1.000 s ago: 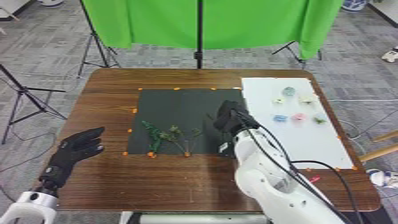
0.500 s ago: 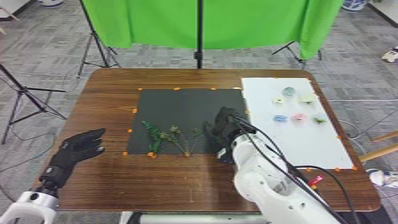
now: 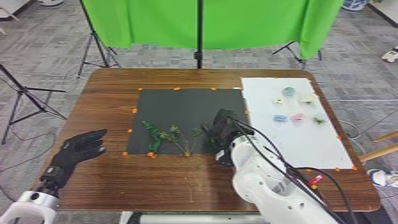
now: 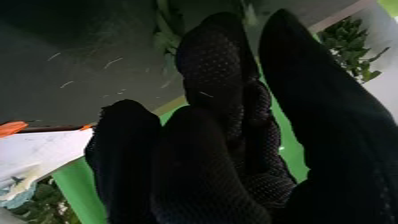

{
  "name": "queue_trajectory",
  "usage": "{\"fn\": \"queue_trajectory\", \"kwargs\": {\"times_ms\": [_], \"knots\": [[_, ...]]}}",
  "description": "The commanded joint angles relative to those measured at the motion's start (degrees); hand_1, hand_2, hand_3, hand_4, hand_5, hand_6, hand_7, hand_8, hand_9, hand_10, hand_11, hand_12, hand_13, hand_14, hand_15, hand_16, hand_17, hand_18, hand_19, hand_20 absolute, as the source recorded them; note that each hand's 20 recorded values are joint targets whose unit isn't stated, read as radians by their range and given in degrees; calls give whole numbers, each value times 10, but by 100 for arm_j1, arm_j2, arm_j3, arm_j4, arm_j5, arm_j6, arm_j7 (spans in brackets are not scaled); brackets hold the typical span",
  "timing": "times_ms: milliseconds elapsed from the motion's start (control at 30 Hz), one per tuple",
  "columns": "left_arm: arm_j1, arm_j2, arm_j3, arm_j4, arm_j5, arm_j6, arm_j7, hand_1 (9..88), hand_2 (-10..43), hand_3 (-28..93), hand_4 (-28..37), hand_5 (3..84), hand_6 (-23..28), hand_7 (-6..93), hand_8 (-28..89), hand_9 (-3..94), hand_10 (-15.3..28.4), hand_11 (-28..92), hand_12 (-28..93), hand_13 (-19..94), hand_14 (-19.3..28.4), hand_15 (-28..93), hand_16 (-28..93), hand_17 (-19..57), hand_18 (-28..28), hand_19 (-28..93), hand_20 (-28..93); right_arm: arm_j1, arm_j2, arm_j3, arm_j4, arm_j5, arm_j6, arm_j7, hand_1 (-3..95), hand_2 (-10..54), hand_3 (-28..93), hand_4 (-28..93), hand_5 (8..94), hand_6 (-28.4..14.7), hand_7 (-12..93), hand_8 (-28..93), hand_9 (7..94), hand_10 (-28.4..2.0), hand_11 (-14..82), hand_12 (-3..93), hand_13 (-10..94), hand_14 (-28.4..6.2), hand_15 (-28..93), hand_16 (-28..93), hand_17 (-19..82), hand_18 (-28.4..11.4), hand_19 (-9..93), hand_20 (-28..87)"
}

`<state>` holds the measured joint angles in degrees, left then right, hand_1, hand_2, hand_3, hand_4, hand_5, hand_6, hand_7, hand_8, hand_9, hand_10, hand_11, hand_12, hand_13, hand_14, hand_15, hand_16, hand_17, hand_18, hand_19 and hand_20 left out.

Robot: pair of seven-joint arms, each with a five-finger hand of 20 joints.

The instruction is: Arrange flowers

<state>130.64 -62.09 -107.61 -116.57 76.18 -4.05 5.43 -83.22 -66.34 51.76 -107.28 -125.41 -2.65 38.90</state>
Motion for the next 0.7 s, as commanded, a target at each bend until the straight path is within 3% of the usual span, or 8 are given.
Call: {"fn": "queue_trajectory", "kwargs": {"times_ms": [33,167,367,467,533,633,700], "knots": [[31,-19,-4,0,31,-82,-92,354,-95,670,-123,420,40,143,-65,319,105,140,146,310,155,119,38,102,130,95,216,-33,-17,59,-9,-31,-56,-61,491,-95,542,-6,819,-59,329,195,904,-121,492,283,937,9,717,220,766,-97,932,568],[50,-38,-5,-13,35,-66,-66,352,-95,670,-123,419,40,142,-65,320,106,139,145,310,156,121,38,102,130,96,216,-89,42,236,-215,-11,15,-142,485,-95,547,-13,819,-59,328,193,903,-121,492,284,937,9,714,220,764,-97,932,567],[34,-39,5,-10,49,-47,-47,352,-95,667,-122,419,40,139,-64,319,108,138,146,312,157,125,39,101,130,96,216,-25,461,801,-730,-197,591,-168,471,-95,556,-21,813,-56,330,187,897,-120,492,285,937,8,707,224,755,-101,932,570],[38,-46,7,-11,49,-40,-46,350,-95,664,-119,419,40,137,-63,320,108,137,146,311,158,127,38,100,130,97,215,3,728,1073,-753,-617,731,-81,452,-95,569,-44,786,-54,313,176,869,-127,478,292,937,-3,663,271,714,-121,932,601],[66,-55,-3,-26,48,-27,-52,350,-94,661,-118,419,41,136,-62,321,110,137,147,311,159,128,38,100,130,97,215,57,874,1218,-673,-758,441,78,446,-95,572,-48,777,-53,297,173,858,-131,459,294,937,-7,646,291,704,-127,932,612],[75,-62,-6,-37,53,-16,-61,350,-94,657,-116,420,42,133,-61,322,111,138,147,311,160,129,38,100,131,97,215,122,995,1386,-476,-666,-80,286,396,-95,624,-72,713,-35,204,0,792,-160,307,294,914,-26,591,375,647,-148,932,621],[77,-71,1,-38,54,-16,-53,350,-94,657,-114,420,42,132,-60,322,110,138,147,312,160,130,38,99,131,97,215,164,1059,1398,-325,-632,-365,423,388,-95,630,-76,678,-28,174,-50,764,-171,257,281,898,-33,589,380,631,-152,932,617]]}}
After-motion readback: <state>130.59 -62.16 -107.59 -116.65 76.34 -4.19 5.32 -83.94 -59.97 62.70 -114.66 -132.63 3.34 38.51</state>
